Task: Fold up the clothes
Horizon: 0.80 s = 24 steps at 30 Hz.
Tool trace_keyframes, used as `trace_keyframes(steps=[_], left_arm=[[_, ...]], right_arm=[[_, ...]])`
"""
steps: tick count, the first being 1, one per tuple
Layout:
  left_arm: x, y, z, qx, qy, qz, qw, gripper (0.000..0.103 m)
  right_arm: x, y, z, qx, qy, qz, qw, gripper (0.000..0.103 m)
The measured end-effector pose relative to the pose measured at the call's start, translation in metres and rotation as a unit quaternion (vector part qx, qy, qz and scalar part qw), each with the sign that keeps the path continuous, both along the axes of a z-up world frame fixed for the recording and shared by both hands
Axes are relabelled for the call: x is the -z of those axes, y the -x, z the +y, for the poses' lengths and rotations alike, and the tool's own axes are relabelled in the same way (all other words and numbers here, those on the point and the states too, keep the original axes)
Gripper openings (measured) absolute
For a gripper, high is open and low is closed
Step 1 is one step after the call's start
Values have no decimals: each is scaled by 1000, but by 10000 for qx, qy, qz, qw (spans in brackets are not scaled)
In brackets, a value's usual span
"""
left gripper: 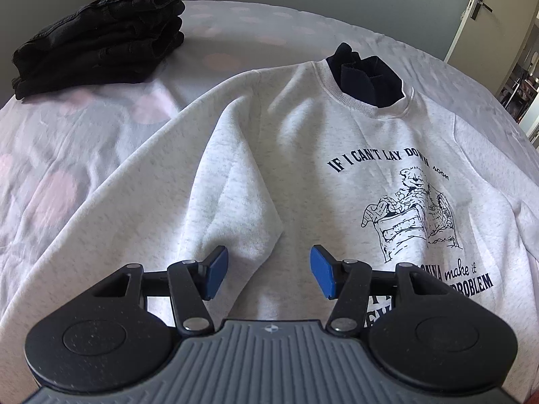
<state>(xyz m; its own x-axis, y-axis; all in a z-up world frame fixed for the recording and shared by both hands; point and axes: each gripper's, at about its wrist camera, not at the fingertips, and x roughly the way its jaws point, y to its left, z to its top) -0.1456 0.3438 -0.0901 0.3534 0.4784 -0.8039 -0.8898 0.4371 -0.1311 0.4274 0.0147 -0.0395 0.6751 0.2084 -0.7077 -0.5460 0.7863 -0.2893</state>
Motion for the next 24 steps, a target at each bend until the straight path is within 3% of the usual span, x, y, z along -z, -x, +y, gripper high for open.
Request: trace_keyframes(steps=[3, 5, 9, 13, 14, 20, 24], left_arm=[[-11, 11, 8, -63, 28, 33, 10000, 64], [-23, 23, 12, -65, 33, 52, 10000, 64], [-58, 57, 15, 40, -172, 443, 9989, 64], [-87, 102, 18, -87, -293, 1034, 9942, 64], [-91, 113, 19, -121, -271, 1168, 9927, 65], [-74, 179, 25, -217, 606, 1445, 9874, 75], [-32, 216, 32, -631, 1524, 1281, 9779, 75]], right_arm=[[-13, 36, -1, -445, -462, -271, 9976, 26], [-17, 68, 2, -776, -943, -122, 9924, 26], [-3, 135, 15, -1228, -1984, 613, 9705, 34], [25, 190, 34, -1200, -2942, 1515, 9360, 36], [28, 193, 36, -1205, -2968, 1543, 9346, 36], [43, 212, 42, -1236, -3123, 1712, 9262, 39], [53, 225, 47, -1255, -3224, 1824, 9203, 42]])
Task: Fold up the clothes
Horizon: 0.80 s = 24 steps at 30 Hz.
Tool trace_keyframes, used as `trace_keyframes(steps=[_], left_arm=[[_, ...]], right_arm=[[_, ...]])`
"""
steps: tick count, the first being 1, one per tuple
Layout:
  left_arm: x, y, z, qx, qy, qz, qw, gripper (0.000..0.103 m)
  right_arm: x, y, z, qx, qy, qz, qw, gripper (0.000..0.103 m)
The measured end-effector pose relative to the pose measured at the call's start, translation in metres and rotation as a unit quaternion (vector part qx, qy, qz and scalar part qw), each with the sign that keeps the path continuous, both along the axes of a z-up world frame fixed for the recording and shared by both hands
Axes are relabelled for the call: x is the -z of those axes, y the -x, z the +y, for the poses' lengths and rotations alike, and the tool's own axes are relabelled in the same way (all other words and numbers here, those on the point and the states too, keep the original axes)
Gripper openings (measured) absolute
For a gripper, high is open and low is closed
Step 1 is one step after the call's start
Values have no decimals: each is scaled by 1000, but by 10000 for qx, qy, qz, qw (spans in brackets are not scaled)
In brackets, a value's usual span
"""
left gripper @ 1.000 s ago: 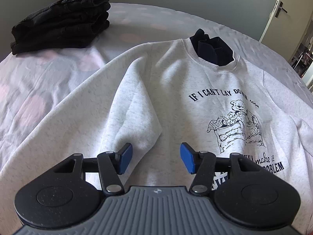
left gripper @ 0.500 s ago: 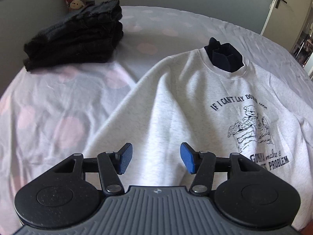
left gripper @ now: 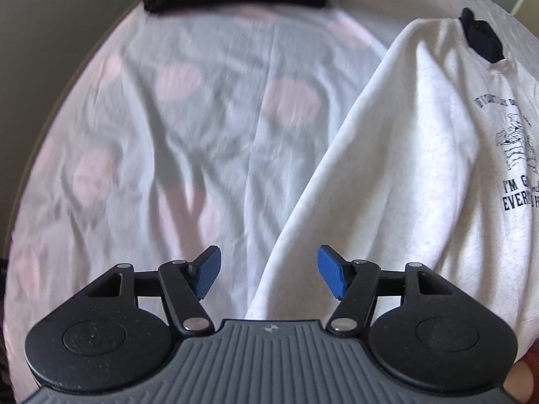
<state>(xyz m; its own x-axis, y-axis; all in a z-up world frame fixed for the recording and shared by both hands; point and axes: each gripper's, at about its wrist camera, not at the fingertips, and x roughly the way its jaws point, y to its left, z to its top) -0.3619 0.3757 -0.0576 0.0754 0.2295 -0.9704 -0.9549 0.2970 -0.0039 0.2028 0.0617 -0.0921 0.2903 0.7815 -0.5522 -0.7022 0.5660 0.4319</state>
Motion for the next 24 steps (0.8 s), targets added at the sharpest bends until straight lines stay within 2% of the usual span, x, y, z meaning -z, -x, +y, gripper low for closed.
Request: trace_keyframes(steps=[3, 4, 5, 6, 8, 10, 13, 18, 21, 24], left_arm=[[31, 11, -2, -287, 432, -67, 9986, 71], [38, 11, -3, -309, 487, -82, 9983, 55], [37, 10, -3, -316, 433, -129, 9985, 31], [37, 10, -4, -323, 379, -176, 9986, 25], [36, 9, -4, -338, 271, -271, 9987, 4], [29, 7, -4, -332, 91, -300, 9990, 4], [3, 9, 7, -347, -296, -293, 9985, 3], [-42, 17, 40, -511, -909, -13, 9945, 3], [-56, 23, 75, -671, -1154, 366, 9904, 3], [-49, 27, 114, -800, -1310, 933, 9837, 3]], right_arm=[[7, 9, 3, -32, -77, 90, 9999, 42], [10, 13, 5, -43, -102, 120, 9999, 42], [12, 16, 6, -54, -128, 151, 9998, 42], [14, 19, 7, -67, -143, 170, 9997, 42], [14, 21, 6, -100, -82, 128, 9998, 42], [15, 20, 6, -84, -40, 135, 9999, 42], [17, 17, 5, 4, -40, 222, 9997, 42], [25, 13, 8, 47, -82, 351, 9993, 42], [30, 10, 11, 35, -318, 378, 9988, 46], [33, 9, 19, 16, -445, 274, 9986, 47]])
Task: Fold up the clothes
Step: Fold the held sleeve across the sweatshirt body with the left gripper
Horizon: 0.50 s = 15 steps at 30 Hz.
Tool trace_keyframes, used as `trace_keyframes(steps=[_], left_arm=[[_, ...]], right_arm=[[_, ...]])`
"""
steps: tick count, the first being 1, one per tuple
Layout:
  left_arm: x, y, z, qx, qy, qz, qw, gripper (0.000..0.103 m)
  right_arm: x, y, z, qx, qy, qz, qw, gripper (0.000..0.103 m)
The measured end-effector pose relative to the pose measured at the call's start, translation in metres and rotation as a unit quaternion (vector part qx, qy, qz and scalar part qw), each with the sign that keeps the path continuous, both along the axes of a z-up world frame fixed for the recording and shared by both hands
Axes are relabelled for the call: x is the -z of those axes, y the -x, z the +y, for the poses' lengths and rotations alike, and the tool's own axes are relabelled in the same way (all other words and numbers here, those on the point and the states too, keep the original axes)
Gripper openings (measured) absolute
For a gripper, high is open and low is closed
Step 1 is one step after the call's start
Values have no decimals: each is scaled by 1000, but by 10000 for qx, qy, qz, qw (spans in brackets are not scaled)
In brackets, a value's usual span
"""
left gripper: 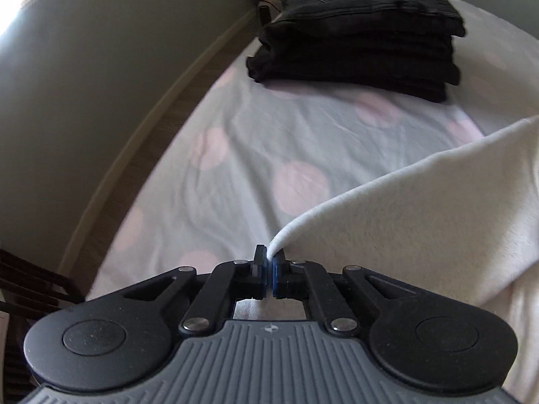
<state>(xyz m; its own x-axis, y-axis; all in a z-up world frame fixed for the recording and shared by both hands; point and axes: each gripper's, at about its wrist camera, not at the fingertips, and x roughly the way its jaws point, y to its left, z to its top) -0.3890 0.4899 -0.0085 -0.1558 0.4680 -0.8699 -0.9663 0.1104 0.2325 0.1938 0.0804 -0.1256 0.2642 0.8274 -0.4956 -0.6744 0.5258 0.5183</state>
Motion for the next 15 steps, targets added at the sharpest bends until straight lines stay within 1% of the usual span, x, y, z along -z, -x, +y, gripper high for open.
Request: trace_keyframes(steps=[2, 5, 8, 10, 11, 14, 15], left_arm=[[10, -4, 26, -82, -12, 183, 9998, 3], [34, -13, 51, -118, 2, 473, 9988, 4], [66, -23, 63, -90, 164, 839, 9963, 4], [82, -26, 66, -72, 196, 1038, 9944, 6], [84, -27, 64, -90, 149, 1075, 9940, 11], [87, -30, 56, -131, 11, 1167, 9931, 18], [78, -35, 44, -70, -11, 1044, 9945, 20]], right_arm=[[4, -3, 5, -12, -63, -23, 10000, 47], [10, -8, 10, 94, -51, -10, 9999, 47], [14, -15, 12, 261, 25, -2, 9997, 47], [17, -19, 12, 361, 83, 7, 9993, 47], [18, -20, 11, 415, 98, 6, 9991, 47], [18, -25, 7, 629, 134, 37, 9979, 47], [18, -27, 5, 716, 141, 60, 9973, 47]])
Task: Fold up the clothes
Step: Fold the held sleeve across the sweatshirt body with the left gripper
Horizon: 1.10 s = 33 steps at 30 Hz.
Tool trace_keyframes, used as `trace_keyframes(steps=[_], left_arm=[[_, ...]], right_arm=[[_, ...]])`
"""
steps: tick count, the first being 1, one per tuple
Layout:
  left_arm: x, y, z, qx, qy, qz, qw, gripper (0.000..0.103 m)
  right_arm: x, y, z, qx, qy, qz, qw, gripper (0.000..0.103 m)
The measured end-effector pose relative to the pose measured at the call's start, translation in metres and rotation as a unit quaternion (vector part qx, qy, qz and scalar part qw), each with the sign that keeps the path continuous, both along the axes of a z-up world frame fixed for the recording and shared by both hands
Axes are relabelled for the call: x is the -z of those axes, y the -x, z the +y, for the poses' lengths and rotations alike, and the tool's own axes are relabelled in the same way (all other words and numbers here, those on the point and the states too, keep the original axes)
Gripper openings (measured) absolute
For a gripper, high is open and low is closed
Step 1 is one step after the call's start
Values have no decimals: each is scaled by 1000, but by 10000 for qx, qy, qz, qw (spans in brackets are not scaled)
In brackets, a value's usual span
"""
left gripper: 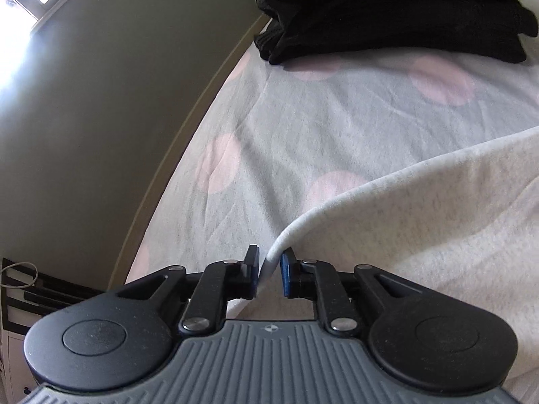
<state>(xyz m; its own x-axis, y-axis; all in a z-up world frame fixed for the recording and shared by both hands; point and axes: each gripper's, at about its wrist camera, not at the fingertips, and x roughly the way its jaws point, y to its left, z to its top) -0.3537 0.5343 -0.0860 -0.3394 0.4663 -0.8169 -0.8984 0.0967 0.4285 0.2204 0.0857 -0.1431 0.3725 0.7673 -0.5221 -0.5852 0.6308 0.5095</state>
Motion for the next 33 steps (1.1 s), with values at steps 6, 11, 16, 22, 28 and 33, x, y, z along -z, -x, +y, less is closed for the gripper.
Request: trace_keyframes(steps=[6, 11, 16, 22, 28, 33], left_arm=[[-58, -29, -68, 382, -94, -741, 9965, 40], [-91, -79, -146, 741, 346, -1746, 9812, 60], [-67, -123, -213, 946, 1281, -2016, 9664, 64], [-3, -136, -269, 1032, 2353, -1993, 9457, 65], [21, -131, -290, 1201, 2578, -2342, 9297, 46], [31, -139, -290, 1647, 2708, -2271, 9208, 32]], right_arm=[[-6, -7, -17, 341, 210, 480, 9980, 50], [0, -12, -21, 247, 180, 796, 9964, 57], [8, -18, -22, 154, 131, 1063, 9941, 57], [17, -25, -26, 139, 92, 1282, 9916, 57], [4, -19, -35, -241, 548, 1471, 9873, 72], [-23, -9, -60, -553, 1402, 1634, 9750, 76]])
